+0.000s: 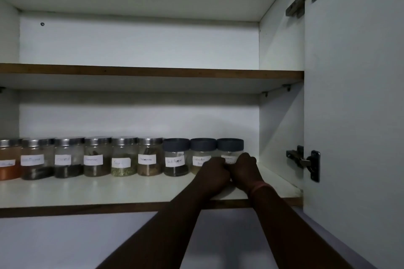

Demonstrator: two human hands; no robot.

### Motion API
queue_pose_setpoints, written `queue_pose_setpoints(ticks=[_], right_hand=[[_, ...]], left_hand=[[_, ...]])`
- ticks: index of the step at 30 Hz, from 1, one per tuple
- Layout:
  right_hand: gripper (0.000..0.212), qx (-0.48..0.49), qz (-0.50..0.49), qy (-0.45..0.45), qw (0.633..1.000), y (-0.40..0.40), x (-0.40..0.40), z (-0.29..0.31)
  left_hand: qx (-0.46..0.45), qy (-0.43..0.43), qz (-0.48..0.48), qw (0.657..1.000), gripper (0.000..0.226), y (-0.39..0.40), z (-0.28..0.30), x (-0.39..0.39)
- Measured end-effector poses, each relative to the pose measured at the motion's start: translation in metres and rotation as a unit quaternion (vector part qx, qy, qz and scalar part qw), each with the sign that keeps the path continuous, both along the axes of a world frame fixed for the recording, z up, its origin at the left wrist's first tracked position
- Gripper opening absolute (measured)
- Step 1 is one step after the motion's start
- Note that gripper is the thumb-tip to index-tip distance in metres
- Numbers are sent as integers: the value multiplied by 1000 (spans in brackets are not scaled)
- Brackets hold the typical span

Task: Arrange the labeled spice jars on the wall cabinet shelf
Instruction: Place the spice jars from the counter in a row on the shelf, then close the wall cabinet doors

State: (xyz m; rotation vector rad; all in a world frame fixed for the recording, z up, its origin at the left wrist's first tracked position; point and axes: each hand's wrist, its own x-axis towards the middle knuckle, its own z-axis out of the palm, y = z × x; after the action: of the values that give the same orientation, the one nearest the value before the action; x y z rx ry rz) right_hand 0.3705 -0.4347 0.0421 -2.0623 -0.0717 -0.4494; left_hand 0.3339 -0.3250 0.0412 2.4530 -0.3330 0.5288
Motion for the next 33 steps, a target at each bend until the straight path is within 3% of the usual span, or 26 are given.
queue_pose_setpoints(ticks=[3,6,7,11,14,23,33], right_hand=[[64,-17,-17,-1,1000,2,-12,1],[69,-32,-47,1,998,10,-32,1],[66,-49,-56,-9,997,14,-41,1],[48,-164,-67,-73,981,30,-78,-4],[46,-215,-46,-112,969,43,-110,-1],[31,-222,-3,-170,960,114,-242,-4],[38,-227,43,-201,952,226,-415,-3]], left_hand=[[-32,-14,33,999,31,2,1,-11],[-28,-8,41,999,19,5,-2,-27],[-35,-12,36,999,18,8,-2,-35],[-42,-34,35,998,50,30,-3,-70],[-19,-53,38,998,53,56,-5,-103],[65,-83,102,989,52,154,-8,-238],[140,-134,130,972,53,243,9,-397]])
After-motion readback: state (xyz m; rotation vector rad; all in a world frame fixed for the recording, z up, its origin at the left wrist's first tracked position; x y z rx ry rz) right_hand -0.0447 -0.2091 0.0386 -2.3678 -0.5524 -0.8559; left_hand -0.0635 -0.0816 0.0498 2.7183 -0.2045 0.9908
